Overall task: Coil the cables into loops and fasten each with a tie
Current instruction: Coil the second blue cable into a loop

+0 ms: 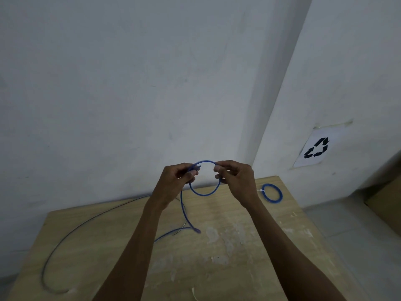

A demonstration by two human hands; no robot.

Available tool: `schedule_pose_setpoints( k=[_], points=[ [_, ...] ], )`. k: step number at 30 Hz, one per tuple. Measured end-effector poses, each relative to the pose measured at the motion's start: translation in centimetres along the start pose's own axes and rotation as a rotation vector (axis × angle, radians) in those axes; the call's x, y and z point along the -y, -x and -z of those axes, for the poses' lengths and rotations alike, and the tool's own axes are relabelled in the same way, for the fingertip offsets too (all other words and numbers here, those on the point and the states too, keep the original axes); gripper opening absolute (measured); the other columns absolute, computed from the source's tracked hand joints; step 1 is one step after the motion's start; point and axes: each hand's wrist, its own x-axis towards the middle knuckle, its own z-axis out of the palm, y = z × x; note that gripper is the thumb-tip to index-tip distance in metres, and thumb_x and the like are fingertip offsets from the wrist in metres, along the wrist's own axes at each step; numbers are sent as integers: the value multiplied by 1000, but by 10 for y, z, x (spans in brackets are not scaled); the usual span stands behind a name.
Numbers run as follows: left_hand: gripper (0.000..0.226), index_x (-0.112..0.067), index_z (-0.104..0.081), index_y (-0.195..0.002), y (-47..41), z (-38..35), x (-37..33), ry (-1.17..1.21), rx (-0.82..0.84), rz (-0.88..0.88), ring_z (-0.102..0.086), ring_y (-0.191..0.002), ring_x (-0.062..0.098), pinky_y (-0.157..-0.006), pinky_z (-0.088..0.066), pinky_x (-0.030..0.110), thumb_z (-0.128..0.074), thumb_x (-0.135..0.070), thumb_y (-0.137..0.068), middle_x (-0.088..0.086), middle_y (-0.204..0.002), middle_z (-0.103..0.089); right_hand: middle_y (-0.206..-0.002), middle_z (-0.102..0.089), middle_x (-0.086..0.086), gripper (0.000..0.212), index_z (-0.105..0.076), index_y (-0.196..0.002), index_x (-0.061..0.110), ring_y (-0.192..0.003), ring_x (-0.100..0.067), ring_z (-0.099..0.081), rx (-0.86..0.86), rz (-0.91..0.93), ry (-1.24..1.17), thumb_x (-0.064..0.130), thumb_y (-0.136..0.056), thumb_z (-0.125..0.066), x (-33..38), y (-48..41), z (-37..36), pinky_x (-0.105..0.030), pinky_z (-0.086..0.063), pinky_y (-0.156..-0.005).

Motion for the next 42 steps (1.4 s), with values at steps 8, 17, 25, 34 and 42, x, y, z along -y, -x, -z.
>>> schedule_pose_setpoints(
  k=[8,17,25,34,42],
  points=[
    [23,-1,-76,-113,5,1,0,143,-171,-55,-77,-86,26,-84,-62,31,-71,2,-92,12,-96,-80,-90,-79,-11,14,-75,-107,6,-79,-27,-77,36,-79,-45,6,-93,-70,-5,7,11,-31,-64,-70],
    [20,-8,-78,-109,0,-11,-4,73,-120,-107,-77,-91,27,-81,-63,33,-68,1,-94,9,-97,-80,-93,-80,-3,20,-79,-111,12,-84,-17,-76,131,131,117,14,-90,-76,6,0,11,-31,-61,-81],
    [22,-4,-77,-113,-2,-5,-8,35,-37,-109,-77,-85,31,-78,-63,33,-70,0,-93,12,-93,-80,-86,-78,-2,17,-80,-107,10,-73,-18,-72,156,181,170,11,-91,-75,9,-8,18,-28,-60,-75],
    [24,-2,-75,-114,-3,-4,-10,-18,-15,-130,-78,-78,30,-75,-64,34,-75,-2,-90,13,-89,-80,-94,-79,-2,18,-80,-109,10,-77,-6,-71,198,245,252,10,-92,-74,16,-8,16,-19,-56,-73],
    [19,-1,-78,-106,-3,-1,-11,-31,37,-119,-76,-75,31,-74,-62,32,-78,-2,-87,15,-84,-79,-92,-79,3,18,-80,-109,14,-78,-8,-70,218,246,282,14,-93,-73,18,-8,16,-24,-57,-74]
  ],
)
